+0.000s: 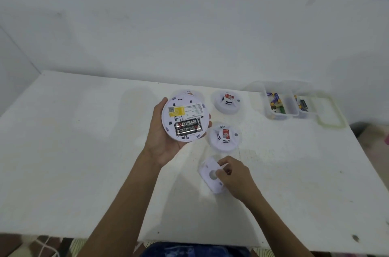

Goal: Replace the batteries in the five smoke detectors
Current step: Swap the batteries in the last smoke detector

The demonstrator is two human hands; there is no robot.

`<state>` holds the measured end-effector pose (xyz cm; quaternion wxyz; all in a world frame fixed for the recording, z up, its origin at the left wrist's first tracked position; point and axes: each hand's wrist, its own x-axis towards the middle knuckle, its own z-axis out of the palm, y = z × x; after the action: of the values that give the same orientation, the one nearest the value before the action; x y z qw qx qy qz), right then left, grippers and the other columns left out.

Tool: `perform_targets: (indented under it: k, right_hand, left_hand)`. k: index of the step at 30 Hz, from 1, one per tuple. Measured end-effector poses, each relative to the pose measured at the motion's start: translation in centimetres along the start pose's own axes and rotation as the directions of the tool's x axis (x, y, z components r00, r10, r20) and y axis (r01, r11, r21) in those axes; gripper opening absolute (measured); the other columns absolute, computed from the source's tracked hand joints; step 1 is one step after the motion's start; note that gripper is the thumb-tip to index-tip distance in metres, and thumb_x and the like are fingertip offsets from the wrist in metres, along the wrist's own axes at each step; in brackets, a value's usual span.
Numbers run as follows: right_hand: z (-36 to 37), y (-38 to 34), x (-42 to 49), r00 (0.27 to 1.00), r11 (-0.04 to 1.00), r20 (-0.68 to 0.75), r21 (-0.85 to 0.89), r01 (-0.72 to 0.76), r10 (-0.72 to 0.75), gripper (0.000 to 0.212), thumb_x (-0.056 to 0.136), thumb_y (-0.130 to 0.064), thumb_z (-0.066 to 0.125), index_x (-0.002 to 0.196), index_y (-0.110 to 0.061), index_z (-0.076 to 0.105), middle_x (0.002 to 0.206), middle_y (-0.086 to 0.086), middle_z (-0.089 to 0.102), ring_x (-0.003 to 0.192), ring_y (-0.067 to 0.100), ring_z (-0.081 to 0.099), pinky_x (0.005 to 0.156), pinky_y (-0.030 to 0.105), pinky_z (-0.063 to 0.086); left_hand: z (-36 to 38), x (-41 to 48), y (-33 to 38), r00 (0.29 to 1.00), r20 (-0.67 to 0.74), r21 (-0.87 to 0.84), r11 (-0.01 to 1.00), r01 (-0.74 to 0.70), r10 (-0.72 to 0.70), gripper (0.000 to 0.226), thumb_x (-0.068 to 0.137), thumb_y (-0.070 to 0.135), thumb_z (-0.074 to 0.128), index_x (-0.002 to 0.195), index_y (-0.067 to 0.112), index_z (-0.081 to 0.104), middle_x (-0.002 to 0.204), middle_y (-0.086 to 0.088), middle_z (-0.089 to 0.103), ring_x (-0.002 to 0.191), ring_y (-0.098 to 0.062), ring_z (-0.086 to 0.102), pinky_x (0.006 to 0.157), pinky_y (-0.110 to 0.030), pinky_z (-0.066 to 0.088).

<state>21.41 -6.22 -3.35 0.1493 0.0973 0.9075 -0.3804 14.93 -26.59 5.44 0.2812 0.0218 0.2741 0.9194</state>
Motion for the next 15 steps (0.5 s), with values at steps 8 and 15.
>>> perform_targets:
  k: [8,15]
  right_hand:
    - [1.3,0.8,-0.1,0.994,0.937,-0.101,-0.348,0.004,-0.042,0.024,0.094,-0.04,0.053,0.103,-0.02,0.059,0.098,-0.006,0.06,0.083,0.008,0.055,0.071,0.015,0.036]
    - [-2.2,-5.9,-2.2,0.857,0.94,-0.394,-0.06,0.337,-0.332,0.003,0.088,-0.021,0.065,0.086,-0.018,0.066,0.076,-0.011,0.064,0.068,0.001,0.059,0.061,0.002,0.04]
  left_hand:
    - [-0.9,-0.5,0.2,1.0,-0.011,-0.032,0.999,0.015,-0.015,0.064,0.077,0.052,0.055,0.126,0.012,0.062,0.137,-0.027,0.048,0.109,-0.043,0.061,0.08,-0.048,0.056]
    - [-0.9,-0.3,0.1,1.0,-0.017,-0.058,0.998,0.014,-0.015,0.074,0.077,0.052,0.058,0.137,0.01,0.05,0.145,-0.028,0.04,0.113,-0.043,0.059,0.081,-0.048,0.055]
